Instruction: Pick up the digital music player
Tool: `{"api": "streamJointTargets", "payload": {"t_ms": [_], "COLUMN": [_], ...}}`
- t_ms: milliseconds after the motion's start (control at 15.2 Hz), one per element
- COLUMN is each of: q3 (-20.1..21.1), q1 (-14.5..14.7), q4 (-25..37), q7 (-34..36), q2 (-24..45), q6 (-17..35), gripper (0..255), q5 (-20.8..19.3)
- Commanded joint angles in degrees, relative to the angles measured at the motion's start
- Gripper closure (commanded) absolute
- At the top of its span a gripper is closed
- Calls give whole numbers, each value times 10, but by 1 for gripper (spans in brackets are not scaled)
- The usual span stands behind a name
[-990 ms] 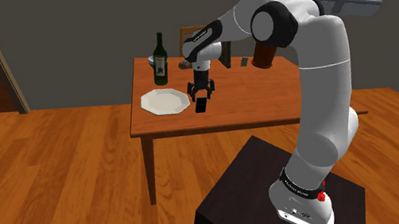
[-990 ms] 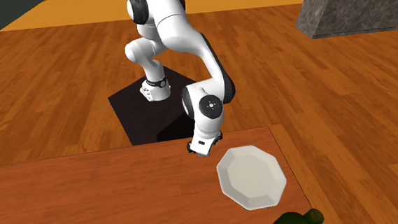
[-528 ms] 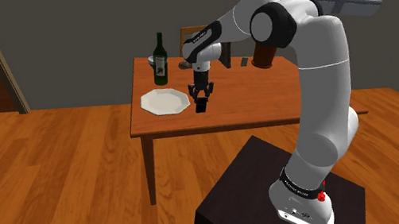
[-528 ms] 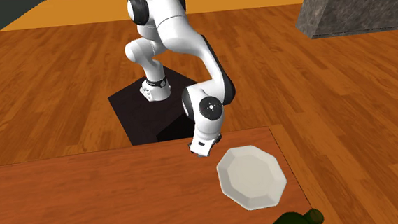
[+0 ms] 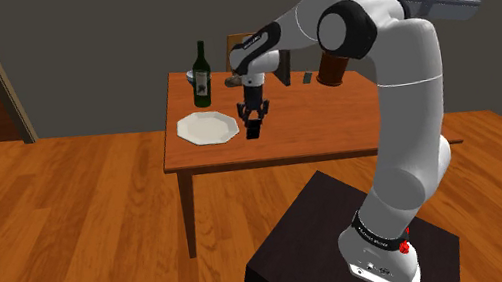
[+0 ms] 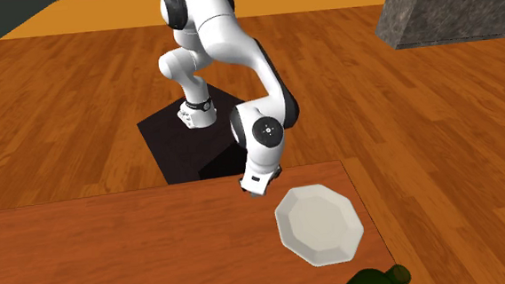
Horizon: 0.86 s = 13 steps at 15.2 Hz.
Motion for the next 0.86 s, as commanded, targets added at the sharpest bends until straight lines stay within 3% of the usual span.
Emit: {"api": "streamJointTargets", "payload": {"t_ms": [0, 792], "q3": [-1, -6], "q1": [1, 4], "q4": [1, 28], "q7": [2, 11], "q2": [-9, -47], "q6": [-10, -73], "gripper": [255, 255], "q5": [-2, -13]}}
